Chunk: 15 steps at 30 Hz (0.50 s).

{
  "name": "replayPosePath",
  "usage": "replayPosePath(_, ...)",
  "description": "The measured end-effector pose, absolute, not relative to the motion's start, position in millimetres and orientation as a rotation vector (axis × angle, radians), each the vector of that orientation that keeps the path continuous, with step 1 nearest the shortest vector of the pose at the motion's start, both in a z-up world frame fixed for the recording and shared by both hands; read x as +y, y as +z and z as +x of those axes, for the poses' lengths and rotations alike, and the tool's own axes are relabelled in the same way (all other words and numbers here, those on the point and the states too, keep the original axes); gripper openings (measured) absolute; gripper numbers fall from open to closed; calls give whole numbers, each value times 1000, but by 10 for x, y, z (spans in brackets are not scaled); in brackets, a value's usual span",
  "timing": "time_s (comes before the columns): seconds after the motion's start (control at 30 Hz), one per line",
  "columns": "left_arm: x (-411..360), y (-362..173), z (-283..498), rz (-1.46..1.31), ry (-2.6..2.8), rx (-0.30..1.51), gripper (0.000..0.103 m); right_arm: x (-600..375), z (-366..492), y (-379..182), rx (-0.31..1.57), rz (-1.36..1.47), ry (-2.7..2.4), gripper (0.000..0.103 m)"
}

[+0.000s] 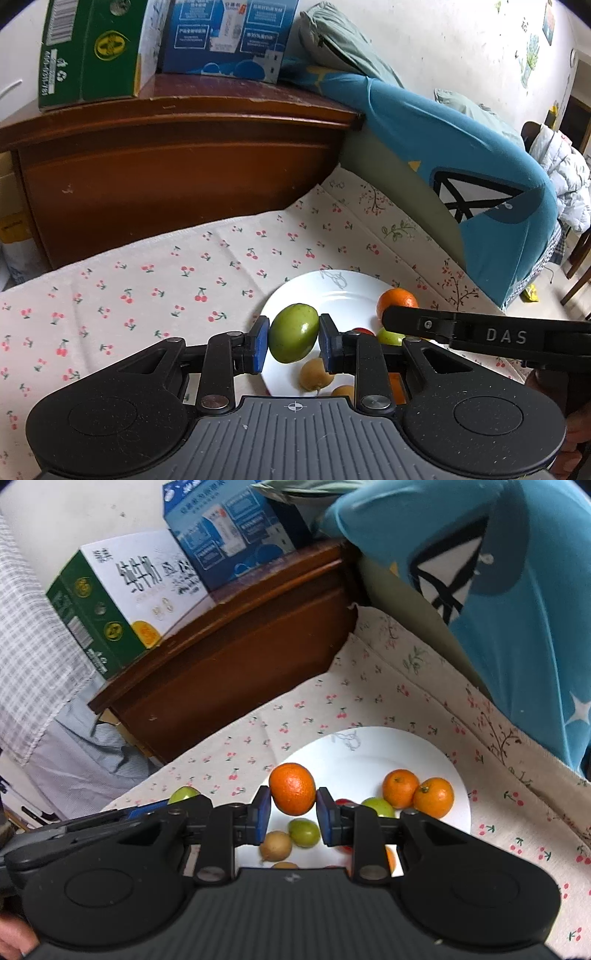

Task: Organize fruits
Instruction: 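Carry the green plum and the mandarin over the white plate with both grippers, then open the left gripper to drop the green plum while the right gripper releases the mandarin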

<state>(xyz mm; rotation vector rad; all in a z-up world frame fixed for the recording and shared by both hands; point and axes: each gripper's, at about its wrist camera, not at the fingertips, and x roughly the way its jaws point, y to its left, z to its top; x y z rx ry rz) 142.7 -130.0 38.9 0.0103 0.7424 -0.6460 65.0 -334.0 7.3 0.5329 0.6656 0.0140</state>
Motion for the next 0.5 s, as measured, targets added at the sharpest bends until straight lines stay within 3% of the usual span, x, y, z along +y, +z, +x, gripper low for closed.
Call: replayPosePath(0.5,-1535,202,1489,6,-670,788,26,-3443,856,-180,707,535,-27,27)
